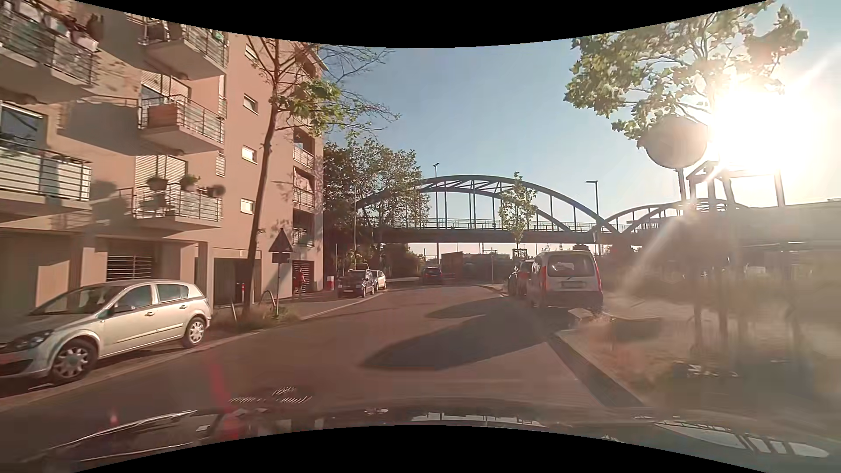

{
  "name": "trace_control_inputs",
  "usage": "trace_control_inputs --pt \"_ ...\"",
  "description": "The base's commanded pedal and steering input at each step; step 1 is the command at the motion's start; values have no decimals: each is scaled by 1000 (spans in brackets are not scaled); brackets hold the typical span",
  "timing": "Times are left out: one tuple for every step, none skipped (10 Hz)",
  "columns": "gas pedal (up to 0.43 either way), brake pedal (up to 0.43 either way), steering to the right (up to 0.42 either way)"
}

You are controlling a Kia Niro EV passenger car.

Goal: Follow the waypoints while adhering to traffic rules and regulations

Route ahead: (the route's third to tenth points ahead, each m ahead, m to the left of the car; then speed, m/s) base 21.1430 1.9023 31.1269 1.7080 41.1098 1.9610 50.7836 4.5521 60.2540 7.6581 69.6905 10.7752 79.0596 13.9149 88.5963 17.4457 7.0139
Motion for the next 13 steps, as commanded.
trace_control_inputs --pt "240 0 73" --pt "240 0 63" --pt "240 0 56" --pt "228 0 49" --pt "228 0 41" --pt "228 0 40" --pt "220 0 42" --pt "209 0 33" --pt "209 0 11" --pt "209 0 12" --pt "209 0 16" --pt "209 0 13" --pt "209 0 11"
